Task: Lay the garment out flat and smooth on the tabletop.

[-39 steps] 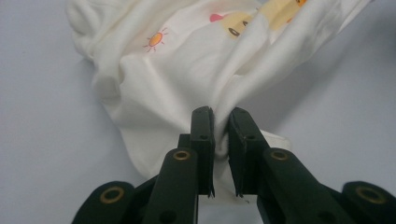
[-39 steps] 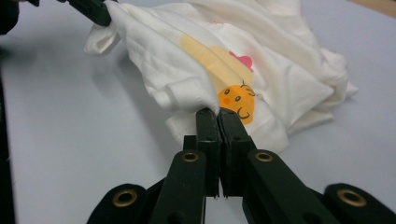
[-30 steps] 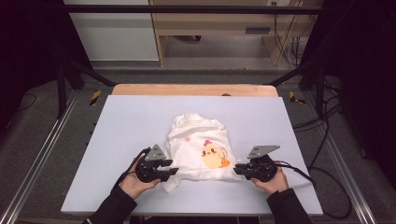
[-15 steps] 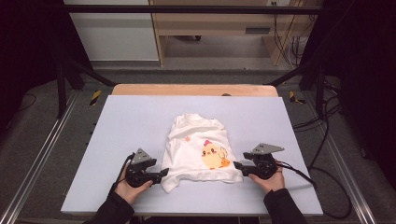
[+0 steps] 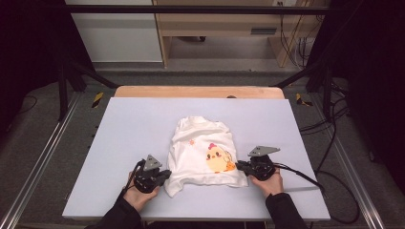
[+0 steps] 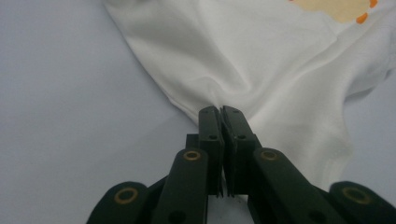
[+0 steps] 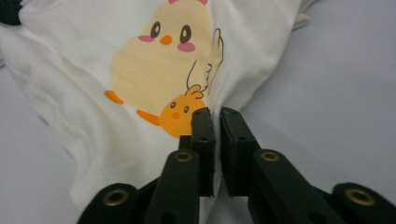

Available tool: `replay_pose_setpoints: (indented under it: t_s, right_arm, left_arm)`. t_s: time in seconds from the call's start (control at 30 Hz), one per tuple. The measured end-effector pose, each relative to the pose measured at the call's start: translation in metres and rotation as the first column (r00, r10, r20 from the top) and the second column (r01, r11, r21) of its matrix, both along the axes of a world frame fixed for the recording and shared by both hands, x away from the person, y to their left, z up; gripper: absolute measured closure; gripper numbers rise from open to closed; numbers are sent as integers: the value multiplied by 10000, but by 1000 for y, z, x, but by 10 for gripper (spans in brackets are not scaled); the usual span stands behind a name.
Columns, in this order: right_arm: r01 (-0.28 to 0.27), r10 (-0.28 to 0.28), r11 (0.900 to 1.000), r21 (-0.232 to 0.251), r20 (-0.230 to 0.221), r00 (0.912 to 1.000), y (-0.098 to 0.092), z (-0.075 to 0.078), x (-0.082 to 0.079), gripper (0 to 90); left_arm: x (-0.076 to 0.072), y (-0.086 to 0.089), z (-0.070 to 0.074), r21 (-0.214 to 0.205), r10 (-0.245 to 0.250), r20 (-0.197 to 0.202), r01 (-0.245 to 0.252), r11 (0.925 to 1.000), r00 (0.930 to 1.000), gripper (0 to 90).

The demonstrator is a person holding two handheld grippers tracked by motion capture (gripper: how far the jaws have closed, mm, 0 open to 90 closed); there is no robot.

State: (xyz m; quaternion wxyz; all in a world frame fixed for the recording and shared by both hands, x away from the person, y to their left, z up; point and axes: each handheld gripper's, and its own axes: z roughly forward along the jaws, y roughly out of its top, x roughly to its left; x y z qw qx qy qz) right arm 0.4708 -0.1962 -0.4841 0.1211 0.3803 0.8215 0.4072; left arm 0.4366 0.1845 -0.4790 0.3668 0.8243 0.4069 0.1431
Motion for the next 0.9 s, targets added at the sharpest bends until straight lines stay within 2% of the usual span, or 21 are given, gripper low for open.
replay_pose_setpoints:
  t_s: [0.07, 0.13, 0.23, 0.3, 0.33, 0.43, 0.5, 0.6, 0.67, 0.73, 0.77, 0.8, 0.9]
  right_arm:
    - [-87, 85, 9998, 157, 106, 9999, -1, 3, -1, 893]
    - [-29, 11, 9988, 479, 362, 9993, -2, 9, -2, 896]
    - [36, -67, 9981, 617, 508, 9987, -2, 10, -1, 896]
    - [307, -330, 9985, 454, 493, 9982, 1, 9, 1, 895]
    - [450, -453, 9989, 94, 291, 9986, 4, 4, 4, 891]
    - [402, -399, 9991, -153, 174, 9991, 5, 0, 4, 859]
    - [449, -444, 9988, -169, 263, 9987, 5, 0, 3, 797]
    - [498, -507, 9986, 169, 592, 9970, 2, 6, -3, 635]
    - [543, -569, 9980, 323, 827, 9950, 0, 9, -9, 522]
    - [548, -588, 9974, 461, 899, 9942, -3, 11, -17, 437]
    - [550, -586, 9973, 481, 766, 9953, -6, 11, -24, 406]
    - [587, -625, 9969, 531, 737, 9953, -7, 11, -26, 393]
    - [627, -659, 9966, 543, 608, 9960, -8, 9, -31, 375]
  left_arm:
    - [2, 4, 4, 25, 15, 117, -15, 10000, 9999, 870]
    - [5, 10, 8, 62, 174, 420, -177, 9998, 9990, 870]
    - [17, 18, 10, 163, 426, 746, -439, 9989, 9963, 870]
    - [24, 19, 6, 182, 412, 713, -426, 9989, 9966, 865]
    - [26, 19, 3, 281, 342, 729, -363, 9989, 9968, 855]
    - [26, 17, 1, 353, 318, 787, -347, 9988, 9964, 830]
    - [24, 19, 4, 135, 429, 947, -444, 9989, 9946, 740]
    - [20, 27, 9, -770, 582, 888, -514, 9957, 9943, 533]
    - [11, 32, 13, -1213, 644, 750, -550, 9911, 9951, 449]
    - [2, 35, 15, -1363, 749, 692, -649, 9885, 9948, 425]
    - [-2, 36, 15, -1383, 800, 609, -709, 9879, 9949, 417]
    - [-10, 36, 14, -1425, 838, 527, -756, 9869, 9951, 417]
    - [-18, 35, 11, -1387, 752, 359, -695, 9879, 9965, 423]
